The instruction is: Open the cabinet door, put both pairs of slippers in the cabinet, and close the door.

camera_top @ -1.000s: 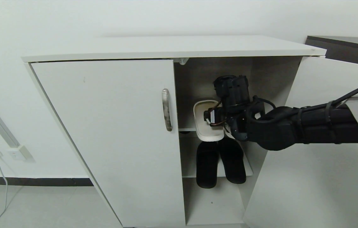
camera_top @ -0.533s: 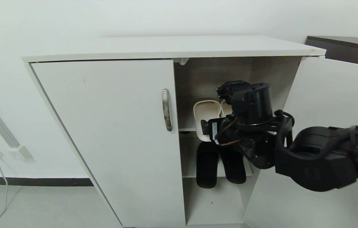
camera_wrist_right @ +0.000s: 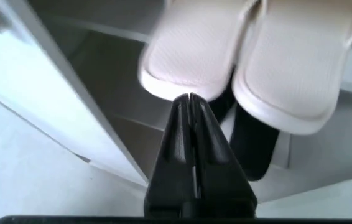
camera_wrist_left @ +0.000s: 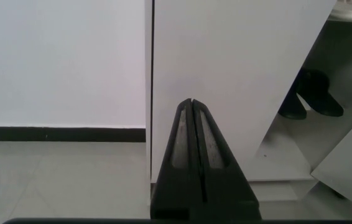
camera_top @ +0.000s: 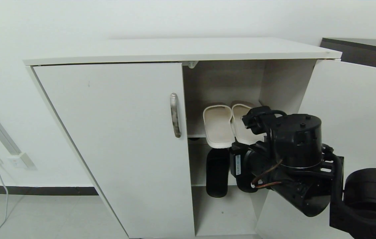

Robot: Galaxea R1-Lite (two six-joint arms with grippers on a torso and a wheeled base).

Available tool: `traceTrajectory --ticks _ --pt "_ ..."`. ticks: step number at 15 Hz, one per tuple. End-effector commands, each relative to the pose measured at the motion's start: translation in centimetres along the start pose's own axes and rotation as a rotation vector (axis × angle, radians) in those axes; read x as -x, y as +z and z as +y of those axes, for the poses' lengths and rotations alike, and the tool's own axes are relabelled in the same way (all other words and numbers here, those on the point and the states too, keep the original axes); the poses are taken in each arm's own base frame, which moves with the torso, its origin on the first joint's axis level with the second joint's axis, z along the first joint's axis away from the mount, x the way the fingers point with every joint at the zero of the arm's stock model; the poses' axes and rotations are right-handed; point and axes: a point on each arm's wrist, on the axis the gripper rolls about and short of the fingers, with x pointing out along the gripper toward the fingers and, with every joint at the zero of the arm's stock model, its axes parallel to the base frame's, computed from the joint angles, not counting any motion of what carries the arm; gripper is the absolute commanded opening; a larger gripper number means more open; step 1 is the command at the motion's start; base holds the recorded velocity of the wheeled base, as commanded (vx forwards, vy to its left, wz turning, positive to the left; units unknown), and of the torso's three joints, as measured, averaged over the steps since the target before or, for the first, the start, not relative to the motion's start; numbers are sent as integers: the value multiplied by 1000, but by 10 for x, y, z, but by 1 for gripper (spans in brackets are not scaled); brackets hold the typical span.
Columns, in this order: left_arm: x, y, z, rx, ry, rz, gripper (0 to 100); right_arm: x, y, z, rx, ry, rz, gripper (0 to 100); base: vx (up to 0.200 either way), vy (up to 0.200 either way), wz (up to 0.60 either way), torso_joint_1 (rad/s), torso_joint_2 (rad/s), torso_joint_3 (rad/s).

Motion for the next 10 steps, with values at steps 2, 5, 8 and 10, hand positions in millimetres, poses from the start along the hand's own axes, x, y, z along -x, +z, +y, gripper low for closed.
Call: traceTrajectory --ticks 2,5,8,10 --pt "0 0 0 2 0 1 0 -6 -15 1 21 -5 37 0 0 0 0 0 0 0" --pt "0 0 0 0 0 1 0 -5 -17 1 27 -5 44 0 -67 0 0 -1 -1 -1" --pt "0 0 0 0 0 1 0 -3 -23 -1 39 -14 61 0 -200 0 0 9 7 2" --pt "0 0 0 0 0 1 0 -3 -24 -1 38 -10 65 0 -200 0 0 -5 2 9"
